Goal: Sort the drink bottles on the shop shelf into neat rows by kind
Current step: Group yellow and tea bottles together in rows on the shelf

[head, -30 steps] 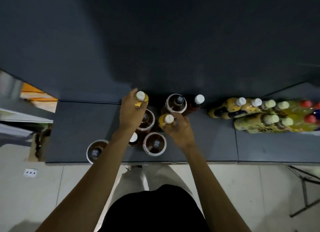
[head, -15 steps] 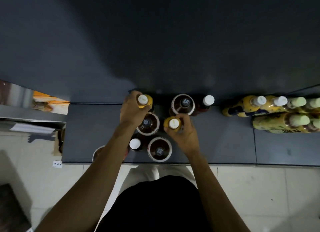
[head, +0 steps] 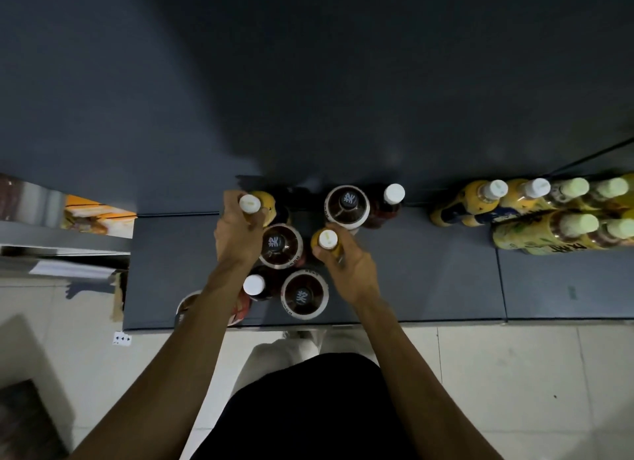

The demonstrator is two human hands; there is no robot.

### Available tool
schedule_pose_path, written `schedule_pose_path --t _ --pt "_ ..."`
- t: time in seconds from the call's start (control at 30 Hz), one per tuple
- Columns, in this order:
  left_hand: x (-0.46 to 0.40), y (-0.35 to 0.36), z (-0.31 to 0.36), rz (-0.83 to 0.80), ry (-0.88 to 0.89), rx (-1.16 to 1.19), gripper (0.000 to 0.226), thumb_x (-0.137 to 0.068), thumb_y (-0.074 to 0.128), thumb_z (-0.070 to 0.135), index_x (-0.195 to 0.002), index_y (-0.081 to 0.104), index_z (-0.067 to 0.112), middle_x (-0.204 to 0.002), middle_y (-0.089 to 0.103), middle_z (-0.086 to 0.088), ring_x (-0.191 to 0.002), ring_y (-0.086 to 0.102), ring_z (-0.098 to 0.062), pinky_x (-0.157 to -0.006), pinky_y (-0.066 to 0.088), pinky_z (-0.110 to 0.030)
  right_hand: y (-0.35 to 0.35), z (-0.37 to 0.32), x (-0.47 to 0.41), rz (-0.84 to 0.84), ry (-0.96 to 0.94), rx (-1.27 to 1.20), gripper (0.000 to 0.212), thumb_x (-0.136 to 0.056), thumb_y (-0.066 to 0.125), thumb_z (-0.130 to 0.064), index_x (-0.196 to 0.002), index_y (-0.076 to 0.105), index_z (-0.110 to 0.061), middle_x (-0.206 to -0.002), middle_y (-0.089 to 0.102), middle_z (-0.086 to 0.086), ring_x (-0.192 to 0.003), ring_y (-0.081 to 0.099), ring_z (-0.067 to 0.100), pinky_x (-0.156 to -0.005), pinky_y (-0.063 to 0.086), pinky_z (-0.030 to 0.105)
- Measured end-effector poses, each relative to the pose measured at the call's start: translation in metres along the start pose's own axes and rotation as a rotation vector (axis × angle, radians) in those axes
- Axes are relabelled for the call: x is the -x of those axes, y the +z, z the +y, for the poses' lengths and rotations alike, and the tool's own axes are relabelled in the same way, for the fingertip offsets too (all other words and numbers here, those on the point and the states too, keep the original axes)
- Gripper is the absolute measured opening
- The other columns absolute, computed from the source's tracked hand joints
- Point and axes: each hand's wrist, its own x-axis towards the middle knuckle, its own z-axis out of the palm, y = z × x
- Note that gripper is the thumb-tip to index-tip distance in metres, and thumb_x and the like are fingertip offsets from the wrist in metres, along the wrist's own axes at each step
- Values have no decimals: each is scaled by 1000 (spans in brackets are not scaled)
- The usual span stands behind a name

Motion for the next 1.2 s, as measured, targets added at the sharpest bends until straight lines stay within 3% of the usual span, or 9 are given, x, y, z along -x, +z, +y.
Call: schedule_pose_path --t 0.1,0.3,0.5,0.63,0.73,0.83,1.03,1.13,1.2 --pt "15 -12 1 83 40 107 25 -93 58 16 -113 43 10 -111 45 2 -91 47 -15 -77 40 -30 -4 -14 7 39 -49 31 46 -91 63 -38 -133 52 -26 -119 64 1 -105 60 15 -86 47 23" --pt "43 -51 -1 222 206 322 26 -91 59 8 -106 39 16 -106 42 -3 -89 44 -8 -73 37 -2 -14 -54 39 161 -220 53 36 -94 58 -38 -128 53 -29 -109 65 -9 -92 58 6 -80 48 25" --pt "98 -104 -2 457 463 513 27 -91 57 24 -106 44 6 -104 39 -8 -93 42 -14 -82 39 -22 -21 -96 93 375 -416 -47 36 -96 56 -34 -131 52 -25 -108 61 -13 -96 54 1 -74 38 2" --pt "142 -134 7 473 505 622 33 -89 53 35 -107 45 8 -105 43 -8 -93 43 -12 -83 39 -19 -19 -119 139 482 -537 -151 29 -99 45 -42 -116 53 -19 -76 49 -17 -69 48 -1 -61 36 12" --pt "179 -148 18 461 528 705 35 -90 55 33 -111 51 5 -101 51 -2 -88 49 -3 -81 39 -10 -17 -133 174 526 -613 -281 13 -101 43 -38 -106 52 -29 -82 51 -10 -76 51 7 -69 42 22" --pt "208 -159 35 374 586 755 20 -96 55 19 -110 59 6 -95 60 10 -84 55 8 -76 40 -7 -22 -138 203 562 -606 -325 28 -96 44 -46 -99 53 -20 -85 49 -1 -82 50 21 -76 42 35" --pt "247 -143 45 -141 729 683 14 -98 53 21 -97 66 24 -92 69 8 -81 59 5 -75 45 -13 -53 -119 252 464 -513 -357 24 -91 57 -44 -95 61 -21 -86 58 2 -78 55 11 -72 45 24" --pt "263 -113 50 -372 709 659 17 -98 52 20 -95 69 20 -92 71 1 -87 64 -2 -80 49 -20 -70 -97 273 428 -457 -370 22 -96 58 -32 -96 64 -11 -84 60 2 -76 56 9 -68 46 21" --pt "272 -90 51 -434 664 643 24 -99 51 25 -91 71 13 -93 72 -3 -91 66 -11 -83 51 -30 -83 -75 286 449 -408 -383 30 -95 57 -34 -90 63 -5 -78 57 2 -71 53 9 -67 43 25"
